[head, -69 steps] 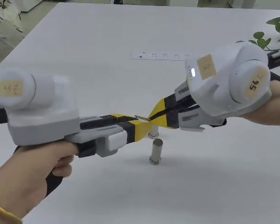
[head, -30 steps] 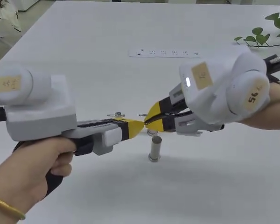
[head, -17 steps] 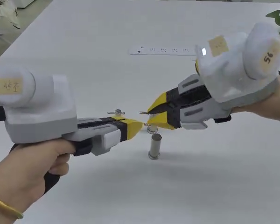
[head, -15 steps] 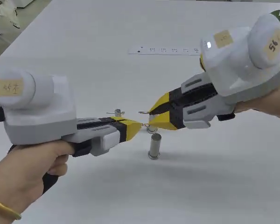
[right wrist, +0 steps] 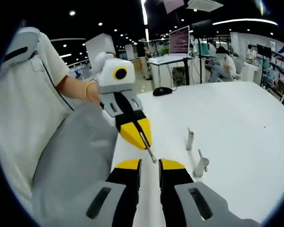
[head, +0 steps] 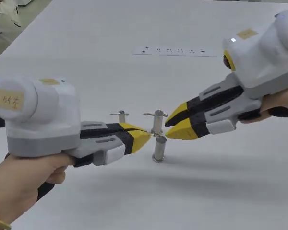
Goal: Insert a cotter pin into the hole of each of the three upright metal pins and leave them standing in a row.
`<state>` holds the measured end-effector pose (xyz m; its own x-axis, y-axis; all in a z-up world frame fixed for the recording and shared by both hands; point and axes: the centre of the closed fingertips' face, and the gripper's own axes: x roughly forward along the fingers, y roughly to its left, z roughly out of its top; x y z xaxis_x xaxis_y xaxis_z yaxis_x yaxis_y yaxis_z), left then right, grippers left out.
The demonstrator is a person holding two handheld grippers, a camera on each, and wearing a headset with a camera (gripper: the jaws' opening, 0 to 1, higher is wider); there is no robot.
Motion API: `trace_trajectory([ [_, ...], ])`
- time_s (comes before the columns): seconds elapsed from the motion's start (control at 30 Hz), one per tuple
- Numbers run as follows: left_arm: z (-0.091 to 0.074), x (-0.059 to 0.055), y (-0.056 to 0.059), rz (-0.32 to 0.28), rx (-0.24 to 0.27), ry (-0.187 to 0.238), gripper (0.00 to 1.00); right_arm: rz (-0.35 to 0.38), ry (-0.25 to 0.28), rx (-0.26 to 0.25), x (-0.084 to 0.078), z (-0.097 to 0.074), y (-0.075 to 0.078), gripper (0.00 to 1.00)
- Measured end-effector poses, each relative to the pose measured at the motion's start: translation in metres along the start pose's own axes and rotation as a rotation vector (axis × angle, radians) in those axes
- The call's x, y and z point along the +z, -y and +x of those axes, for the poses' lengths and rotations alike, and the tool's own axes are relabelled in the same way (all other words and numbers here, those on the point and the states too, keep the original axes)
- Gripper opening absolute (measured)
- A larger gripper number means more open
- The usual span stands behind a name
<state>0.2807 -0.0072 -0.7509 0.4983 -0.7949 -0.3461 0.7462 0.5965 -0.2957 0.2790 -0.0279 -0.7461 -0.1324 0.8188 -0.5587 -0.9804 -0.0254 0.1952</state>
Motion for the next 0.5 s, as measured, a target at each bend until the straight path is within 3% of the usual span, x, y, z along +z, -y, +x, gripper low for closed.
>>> trace_trajectory([
  [0.2, -0.002, 0.003, 0.011, 0.019, -0.061, 0.021, 0.0, 0.04, 0.022, 0.05, -0.007, -0.001, -0.002, 0.16],
  [0.5, -0.004, 0.005, 0.028, 0.05, -0.149, 0.038, 0.0, 0.052, 0.029, 0.149, -0.012, -0.001, -0.024, 0.15],
])
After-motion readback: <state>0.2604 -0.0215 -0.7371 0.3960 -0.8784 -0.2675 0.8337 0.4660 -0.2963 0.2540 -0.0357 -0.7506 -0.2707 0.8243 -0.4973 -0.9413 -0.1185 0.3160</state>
